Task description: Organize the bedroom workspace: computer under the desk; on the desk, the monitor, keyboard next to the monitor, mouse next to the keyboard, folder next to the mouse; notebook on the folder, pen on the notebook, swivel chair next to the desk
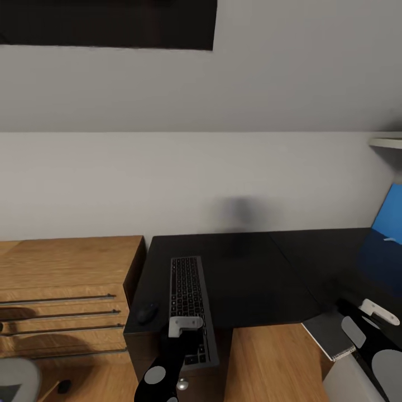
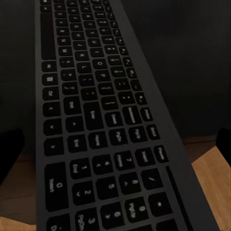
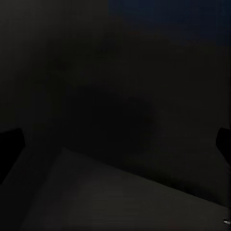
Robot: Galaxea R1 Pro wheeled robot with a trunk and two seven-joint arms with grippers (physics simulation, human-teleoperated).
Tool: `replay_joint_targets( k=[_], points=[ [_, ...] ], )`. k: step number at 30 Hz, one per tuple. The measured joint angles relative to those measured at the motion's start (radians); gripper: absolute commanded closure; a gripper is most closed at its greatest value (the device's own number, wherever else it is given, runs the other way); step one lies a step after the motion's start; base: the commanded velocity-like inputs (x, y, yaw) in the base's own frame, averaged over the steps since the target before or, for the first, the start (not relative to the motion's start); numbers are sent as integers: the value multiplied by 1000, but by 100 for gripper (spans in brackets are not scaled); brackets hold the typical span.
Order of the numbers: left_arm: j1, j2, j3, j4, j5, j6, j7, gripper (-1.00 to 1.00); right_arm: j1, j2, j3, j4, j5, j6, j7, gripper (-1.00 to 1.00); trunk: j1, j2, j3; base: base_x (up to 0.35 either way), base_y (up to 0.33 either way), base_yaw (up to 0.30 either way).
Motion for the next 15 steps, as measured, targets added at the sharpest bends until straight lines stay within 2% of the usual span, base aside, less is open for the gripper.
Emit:
replay_joint_targets(
  k=[15],
  points=[
    [0,0,0,0,0,0,0,-100,0,0,3,-11,0,-3,3,-100,-58,105,47,0,0,0]
  ],
)
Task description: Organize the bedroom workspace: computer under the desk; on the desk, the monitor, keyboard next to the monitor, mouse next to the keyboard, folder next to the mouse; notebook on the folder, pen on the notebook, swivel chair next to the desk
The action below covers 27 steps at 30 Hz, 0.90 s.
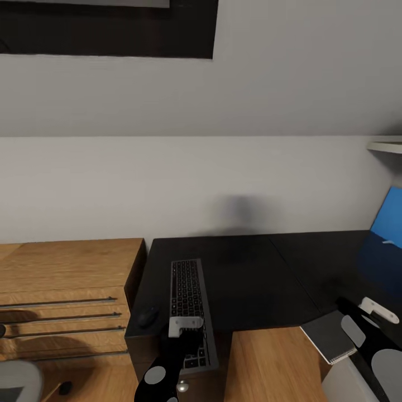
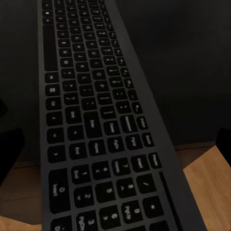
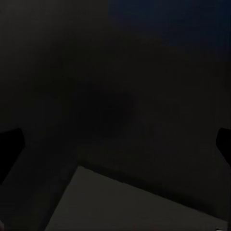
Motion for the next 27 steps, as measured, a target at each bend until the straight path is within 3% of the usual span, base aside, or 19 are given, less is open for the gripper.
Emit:
replay_joint_targets(
  k=[9,13,15,16,24,25,27],
  points=[
    [0,0,0,0,0,0,0,-100,2,4,-1,-98,2,1,-4,-100,-35,63,28,0,0,0],
    [0,0,0,0,0,0,0,-100,5,8,1,-152,3,6,-6,-100,-35,63,28,0,0,0],
    [0,0,0,0,0,0,0,-100,11,25,1,-209,5,15,-11,-100,-35,63,28,0,0,0],
    [0,0,0,0,0,0,0,-100,47,62,2,-331,33,80,-58,-100,-35,63,28,0,0,0],
    [0,1,1,0,0,0,0,-100,187,118,2,-643,90,249,-174,-100,-35,63,28,0,0,0],
    [0,1,1,0,0,0,0,-100,234,145,2,-738,96,281,-185,-100,-35,63,28,0,0,0],
    [0,2,1,0,0,0,0,-100,283,179,2,-833,102,305,-194,-100,-35,63,28,0,0,0]
  ],
)
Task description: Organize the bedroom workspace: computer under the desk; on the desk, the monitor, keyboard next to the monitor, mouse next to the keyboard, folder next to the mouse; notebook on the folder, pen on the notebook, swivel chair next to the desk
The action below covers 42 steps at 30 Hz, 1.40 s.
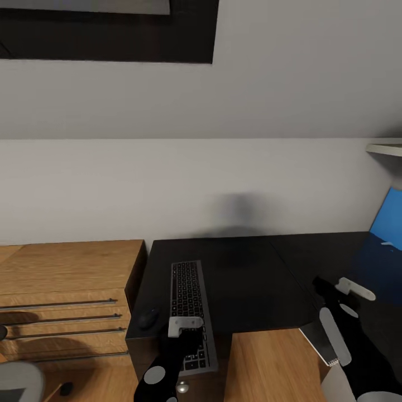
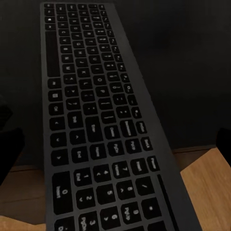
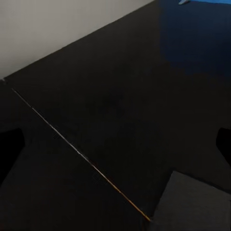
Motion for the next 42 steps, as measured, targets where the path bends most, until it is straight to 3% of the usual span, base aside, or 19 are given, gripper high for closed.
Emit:
replay_joint_targets(
  k=[1,3,7,9,18,31,42],
  points=[
    [0,2,0,0,0,0,0,-100,38,27,0,-68,4,15,-5,-100,0,0,0,0,0,0],
    [0,4,0,-1,0,0,0,-100,78,58,0,-134,8,27,-10,-100,0,0,0,0,0,0],
    [0,6,0,-1,0,0,0,-100,103,78,2,-174,10,35,-11,-100,0,0,0,0,0,0],
    [0,7,0,-1,0,0,0,-100,117,89,21,-200,10,38,-12,-100,0,0,0,0,0,0],
    [0,7,0,-1,0,0,0,-100,120,93,89,-208,9,34,-10,-100,0,0,0,-72,64,0],
    [0,7,0,-1,2,0,0,-100,120,93,92,-194,4,31,-8,-100,0,0,0,-252,218,0],
    [0,6,2,0,2,0,0,-100,120,93,91,-143,1,-5,-5,-100,1,0,0,-270,-70,0]
  ],
)
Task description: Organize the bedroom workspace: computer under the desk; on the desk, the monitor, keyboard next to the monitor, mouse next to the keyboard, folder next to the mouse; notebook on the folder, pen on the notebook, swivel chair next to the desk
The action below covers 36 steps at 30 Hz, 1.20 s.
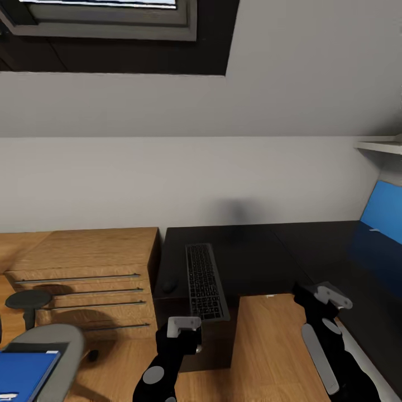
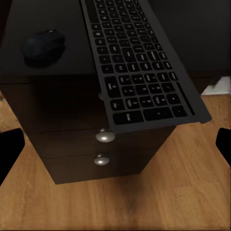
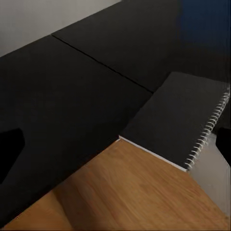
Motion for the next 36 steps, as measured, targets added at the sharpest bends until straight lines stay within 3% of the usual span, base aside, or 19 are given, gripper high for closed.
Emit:
replay_joint_targets(
  k=[10,14,23,27,30,35,36],
  points=[
    [0,0,4,1,1,0,0,-100,0,1,-1,75,-7,-46,1,-100,0,0,0,-289,-19,0],
    [0,0,4,1,2,0,0,-100,0,1,-1,100,-30,-55,9,-100,0,0,0,-101,-3,0],
    [0,0,7,-7,12,-5,1,-100,0,-5,-11,118,-221,-70,80,-100,-1,0,0,-22,-1,0],
    [0,0,8,-8,14,-6,2,-100,0,-7,-32,123,-289,-71,128,-100,7,-14,-6,-4,0,0],
    [0,0,11,-8,15,-6,2,-100,0,-7,-51,135,-308,-70,154,-100,18,-35,-16,-1,0,0],
    [0,-3,46,-8,16,-5,3,-100,0,-7,-92,178,-337,-67,206,-100,38,-70,-31,0,0,0],
    [0,-3,54,-7,17,-5,3,-100,0,-7,-108,182,-363,-66,213,-100,42,-77,-34,0,0,0]
  ],
)
